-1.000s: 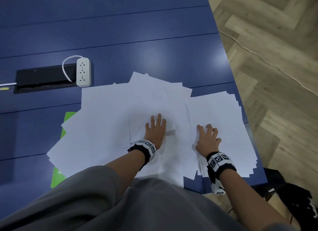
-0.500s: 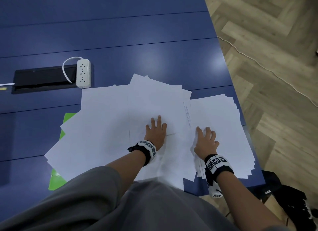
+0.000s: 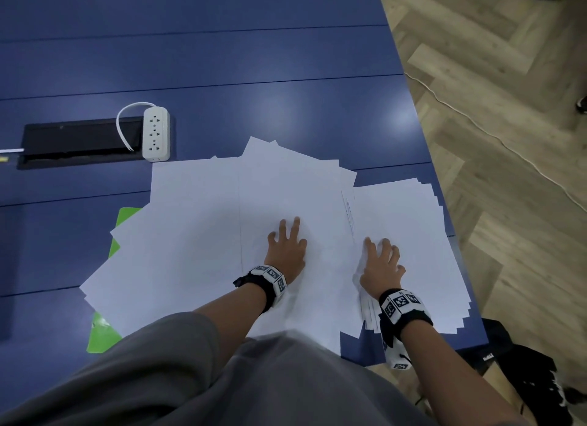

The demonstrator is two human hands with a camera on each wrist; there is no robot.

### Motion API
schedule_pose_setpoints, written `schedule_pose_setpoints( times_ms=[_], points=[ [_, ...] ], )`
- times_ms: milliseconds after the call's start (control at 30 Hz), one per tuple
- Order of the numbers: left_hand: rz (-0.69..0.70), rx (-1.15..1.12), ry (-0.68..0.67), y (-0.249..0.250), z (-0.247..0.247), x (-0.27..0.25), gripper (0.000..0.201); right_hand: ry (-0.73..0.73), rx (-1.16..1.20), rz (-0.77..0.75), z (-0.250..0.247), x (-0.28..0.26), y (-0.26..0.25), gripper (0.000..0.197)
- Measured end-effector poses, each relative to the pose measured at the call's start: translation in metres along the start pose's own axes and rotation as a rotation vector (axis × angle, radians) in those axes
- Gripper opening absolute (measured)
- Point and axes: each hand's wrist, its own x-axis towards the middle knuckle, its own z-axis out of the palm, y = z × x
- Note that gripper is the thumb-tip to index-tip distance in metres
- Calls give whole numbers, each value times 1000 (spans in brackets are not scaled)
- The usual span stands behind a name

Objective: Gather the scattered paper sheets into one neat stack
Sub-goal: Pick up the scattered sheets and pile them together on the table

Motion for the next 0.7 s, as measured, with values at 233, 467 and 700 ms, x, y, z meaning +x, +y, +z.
schedule_pose_setpoints(
  times_ms=[233, 467, 700],
  points=[
    [-117, -88, -31, 11, -7, 14, 83, -29, 10, 14, 1, 1, -3, 81],
    [-74, -4, -22, 21, -6, 17, 73, -14, 28, 17, 2, 1, -2, 80],
    [-52, 49, -68, 22, 0, 16, 66, -34, 32, 15, 1, 1, -3, 81]
  ],
)
